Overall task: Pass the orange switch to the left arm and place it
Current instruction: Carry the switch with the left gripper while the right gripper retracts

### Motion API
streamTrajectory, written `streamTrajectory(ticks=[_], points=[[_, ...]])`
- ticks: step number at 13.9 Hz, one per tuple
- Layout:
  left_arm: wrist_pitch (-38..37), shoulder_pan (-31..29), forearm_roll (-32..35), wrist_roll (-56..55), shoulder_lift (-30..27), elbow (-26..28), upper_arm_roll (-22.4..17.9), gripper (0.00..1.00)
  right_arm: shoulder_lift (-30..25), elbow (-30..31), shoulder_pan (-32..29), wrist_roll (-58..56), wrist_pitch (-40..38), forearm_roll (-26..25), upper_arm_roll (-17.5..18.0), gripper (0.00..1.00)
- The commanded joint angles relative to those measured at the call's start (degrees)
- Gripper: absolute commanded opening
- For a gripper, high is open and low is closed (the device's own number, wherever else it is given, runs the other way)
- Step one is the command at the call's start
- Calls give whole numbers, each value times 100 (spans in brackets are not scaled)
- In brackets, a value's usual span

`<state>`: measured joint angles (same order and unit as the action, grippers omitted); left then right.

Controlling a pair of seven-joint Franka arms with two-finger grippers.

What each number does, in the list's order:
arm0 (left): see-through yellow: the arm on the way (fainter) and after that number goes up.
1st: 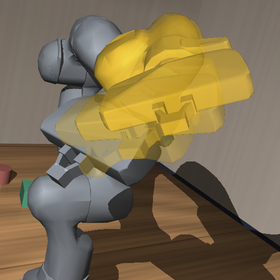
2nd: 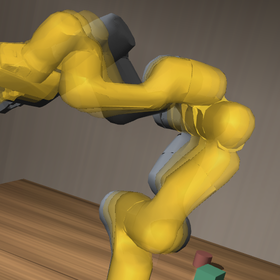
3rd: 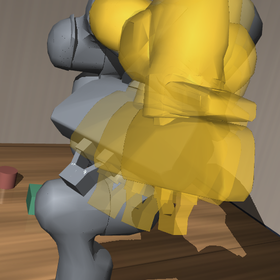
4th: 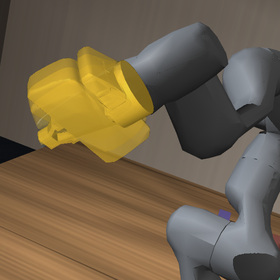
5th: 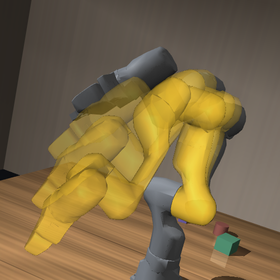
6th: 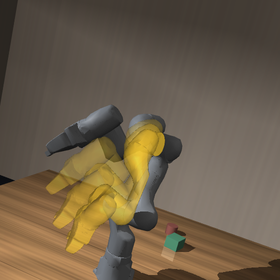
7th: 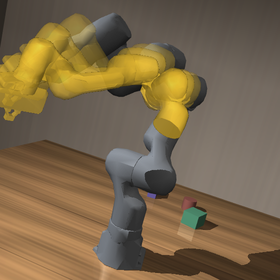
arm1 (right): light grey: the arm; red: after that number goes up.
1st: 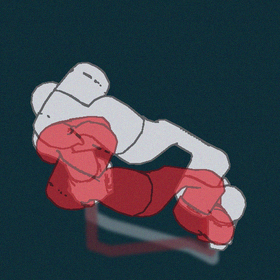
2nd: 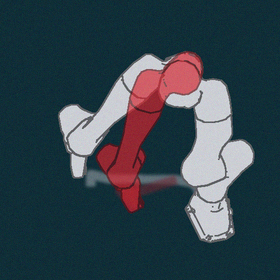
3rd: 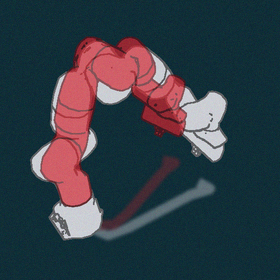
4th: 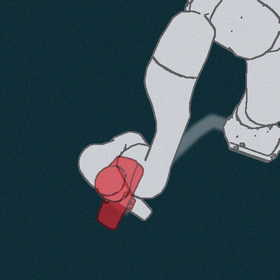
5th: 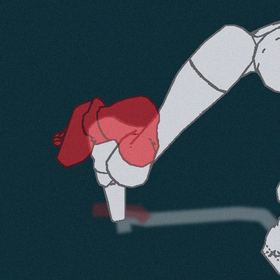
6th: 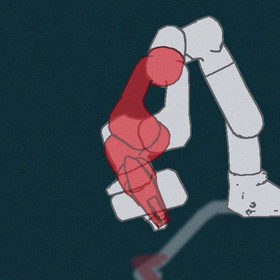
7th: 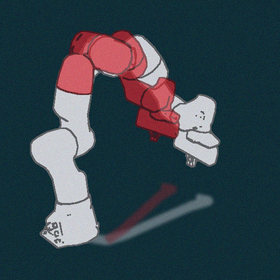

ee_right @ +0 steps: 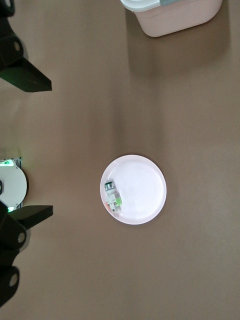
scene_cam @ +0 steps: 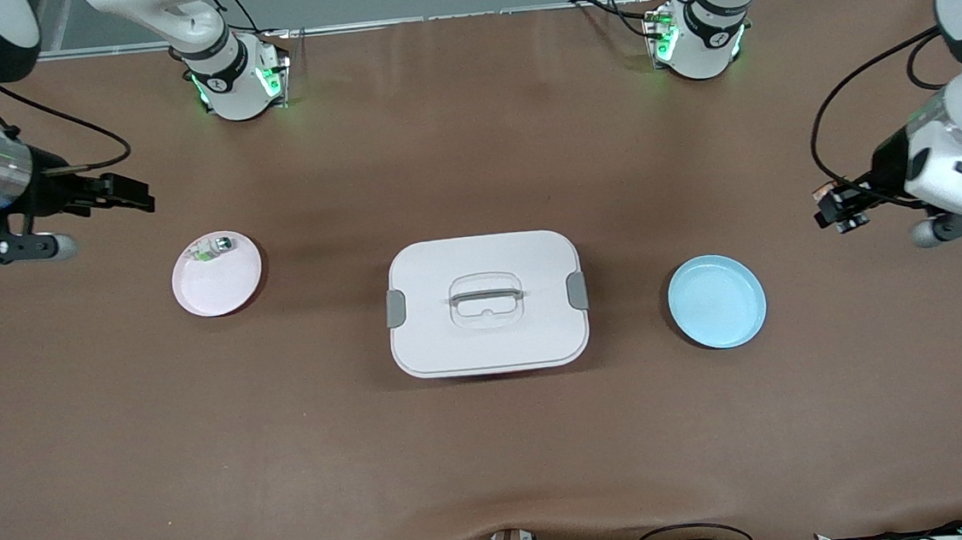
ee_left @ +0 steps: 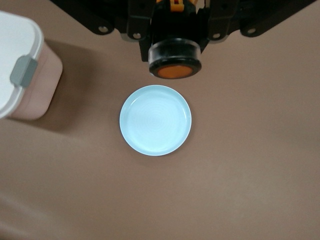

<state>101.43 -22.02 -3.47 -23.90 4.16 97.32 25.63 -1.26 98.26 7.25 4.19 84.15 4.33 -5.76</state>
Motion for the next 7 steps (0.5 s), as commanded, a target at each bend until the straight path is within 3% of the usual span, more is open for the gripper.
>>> streamTrajectory(ticks=[1, 4, 7], points=[[43, -171, -145, -981, -161, 121, 56, 0, -225, 132, -355, -182, 40, -99, 110, 100], [350, -172, -136, -2237, -187, 365, 82, 0, -216, -166, -426, -199, 32, -413, 110, 100], [1394, -145, -136, -3818, -634, 1269, 135, 0, -164, -545, -418, -261, 40, -801, 128, 100]])
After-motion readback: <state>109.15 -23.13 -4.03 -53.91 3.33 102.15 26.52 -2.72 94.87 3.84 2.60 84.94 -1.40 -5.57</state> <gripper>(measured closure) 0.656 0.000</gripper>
